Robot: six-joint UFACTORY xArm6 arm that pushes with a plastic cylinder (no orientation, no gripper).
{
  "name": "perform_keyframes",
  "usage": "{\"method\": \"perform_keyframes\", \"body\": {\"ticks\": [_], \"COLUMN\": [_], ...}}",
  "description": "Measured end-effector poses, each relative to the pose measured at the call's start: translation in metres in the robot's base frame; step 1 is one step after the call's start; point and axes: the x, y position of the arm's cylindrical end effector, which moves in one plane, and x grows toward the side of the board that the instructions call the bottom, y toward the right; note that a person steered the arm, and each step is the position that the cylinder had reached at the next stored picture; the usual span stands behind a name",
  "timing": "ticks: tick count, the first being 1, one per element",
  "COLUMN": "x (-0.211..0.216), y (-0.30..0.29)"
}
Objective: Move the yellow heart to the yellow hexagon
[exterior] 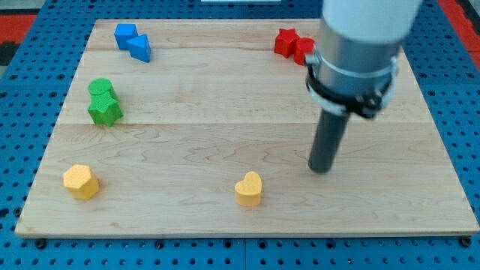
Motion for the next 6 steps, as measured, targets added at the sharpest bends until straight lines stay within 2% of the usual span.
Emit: {"method": "perform_keyframes", "body": {"ticks": [1, 3, 4, 5, 6], "x": [0.008, 0.024, 0.013, 0.016, 0.041], "y": [-0.062, -0.114, -0.199, -0.212, -0.206]}}
